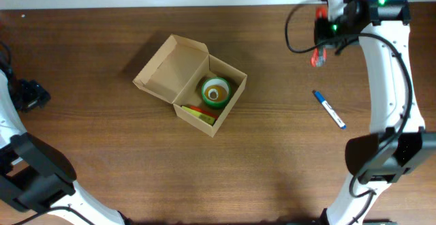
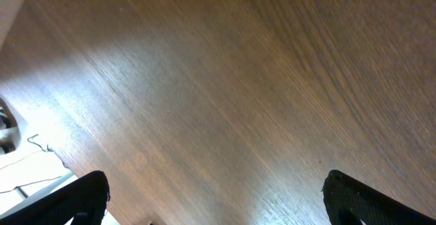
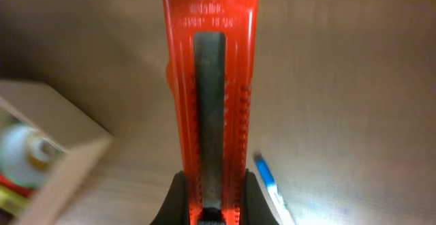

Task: Pack container
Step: 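Lower the orange box cutter into the box beside the tapes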

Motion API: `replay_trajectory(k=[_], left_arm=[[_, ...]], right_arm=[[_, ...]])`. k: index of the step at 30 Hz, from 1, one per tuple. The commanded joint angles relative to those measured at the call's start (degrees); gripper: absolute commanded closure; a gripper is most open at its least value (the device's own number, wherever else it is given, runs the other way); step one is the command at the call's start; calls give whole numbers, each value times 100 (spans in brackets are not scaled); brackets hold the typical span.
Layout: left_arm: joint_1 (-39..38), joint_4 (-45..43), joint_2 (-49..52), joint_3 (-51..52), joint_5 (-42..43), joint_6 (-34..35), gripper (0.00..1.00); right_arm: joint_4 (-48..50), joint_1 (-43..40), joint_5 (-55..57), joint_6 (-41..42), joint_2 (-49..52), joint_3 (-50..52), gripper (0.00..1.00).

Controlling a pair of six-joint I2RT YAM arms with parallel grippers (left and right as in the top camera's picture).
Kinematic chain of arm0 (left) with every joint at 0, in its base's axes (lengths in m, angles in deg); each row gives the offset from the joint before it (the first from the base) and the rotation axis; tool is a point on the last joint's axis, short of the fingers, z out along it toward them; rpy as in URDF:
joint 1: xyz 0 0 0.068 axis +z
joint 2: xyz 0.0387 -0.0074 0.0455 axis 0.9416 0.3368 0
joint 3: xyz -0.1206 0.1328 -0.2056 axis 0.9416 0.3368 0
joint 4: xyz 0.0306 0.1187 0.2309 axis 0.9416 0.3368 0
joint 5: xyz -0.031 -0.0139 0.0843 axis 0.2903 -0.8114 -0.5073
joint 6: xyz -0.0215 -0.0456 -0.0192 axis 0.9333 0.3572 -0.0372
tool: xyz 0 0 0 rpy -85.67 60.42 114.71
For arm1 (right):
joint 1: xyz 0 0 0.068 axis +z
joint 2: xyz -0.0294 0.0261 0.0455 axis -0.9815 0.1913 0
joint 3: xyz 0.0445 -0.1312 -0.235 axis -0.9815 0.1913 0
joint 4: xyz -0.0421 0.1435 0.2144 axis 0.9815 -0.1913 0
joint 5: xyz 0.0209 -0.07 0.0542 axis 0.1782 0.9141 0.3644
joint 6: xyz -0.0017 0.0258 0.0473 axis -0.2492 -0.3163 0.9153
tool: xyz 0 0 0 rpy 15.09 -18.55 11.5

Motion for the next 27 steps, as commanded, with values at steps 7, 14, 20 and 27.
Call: replay_trajectory(k=[7,14,20,27], left_arm=[[31,2,-144,28,-17,-68,0],[31,2,-144,28,-17,-68,0],[31,2,-144,28,-17,-68,0],[31,2,-144,28,-17,-68,0]], right_arm=[[-542,2693,-120,-1517,-15,-1292,96],[-737,3952,-101,-2594,-4,-350,96],[437,3971,149,-841,13,205,96],[813,3980,970,4706,284,208,96]])
